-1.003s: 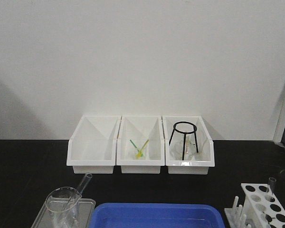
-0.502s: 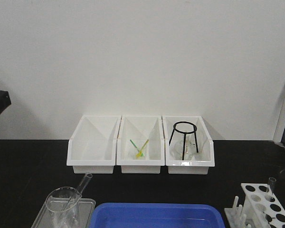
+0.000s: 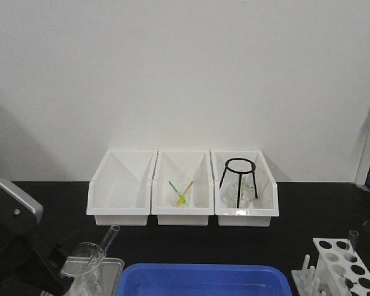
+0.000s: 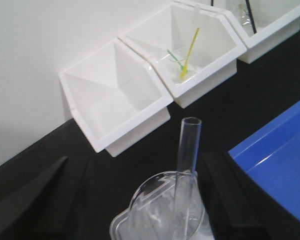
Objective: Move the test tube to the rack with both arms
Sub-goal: 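Lower the left gripper onto the glass test tube and close it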
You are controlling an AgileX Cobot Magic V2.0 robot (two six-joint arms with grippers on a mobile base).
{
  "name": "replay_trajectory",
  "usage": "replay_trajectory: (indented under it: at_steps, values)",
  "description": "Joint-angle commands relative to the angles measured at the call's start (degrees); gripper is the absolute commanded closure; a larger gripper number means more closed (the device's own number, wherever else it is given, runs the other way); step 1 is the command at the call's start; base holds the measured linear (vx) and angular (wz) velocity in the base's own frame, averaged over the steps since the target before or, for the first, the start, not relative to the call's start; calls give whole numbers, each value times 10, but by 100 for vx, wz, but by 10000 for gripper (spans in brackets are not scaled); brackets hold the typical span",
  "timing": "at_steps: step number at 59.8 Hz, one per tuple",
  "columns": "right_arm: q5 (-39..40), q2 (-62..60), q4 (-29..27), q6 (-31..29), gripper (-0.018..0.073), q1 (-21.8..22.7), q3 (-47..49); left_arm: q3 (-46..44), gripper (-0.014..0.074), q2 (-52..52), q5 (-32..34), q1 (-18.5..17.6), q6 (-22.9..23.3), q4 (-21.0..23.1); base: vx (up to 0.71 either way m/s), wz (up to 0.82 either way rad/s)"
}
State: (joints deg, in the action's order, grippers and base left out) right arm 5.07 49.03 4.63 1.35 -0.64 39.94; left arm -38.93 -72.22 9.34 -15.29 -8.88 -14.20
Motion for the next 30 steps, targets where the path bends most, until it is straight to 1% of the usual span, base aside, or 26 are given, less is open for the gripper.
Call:
replay_trajectory:
  at_steps: [1,7,17,25,30]
  values:
    - [45,3,2,-2,99,-1,17,-14,43,-27,100,-11,-4,-11,0,0]
    - [45,8,2,-2,103,-1,17,-14,43,-69,152,-12,-3,-11,0,0]
    - [46,8,7,-3,103,-1,17,-15,43,-125,213,-12,2,-10,0,0]
    - [47,8,7,-4,103,-1,17,-16,43,-157,244,-12,4,-9,0,0]
    - [48,8,7,-4,103,-1,17,-24,43,-172,243,-12,22,-9,0,0]
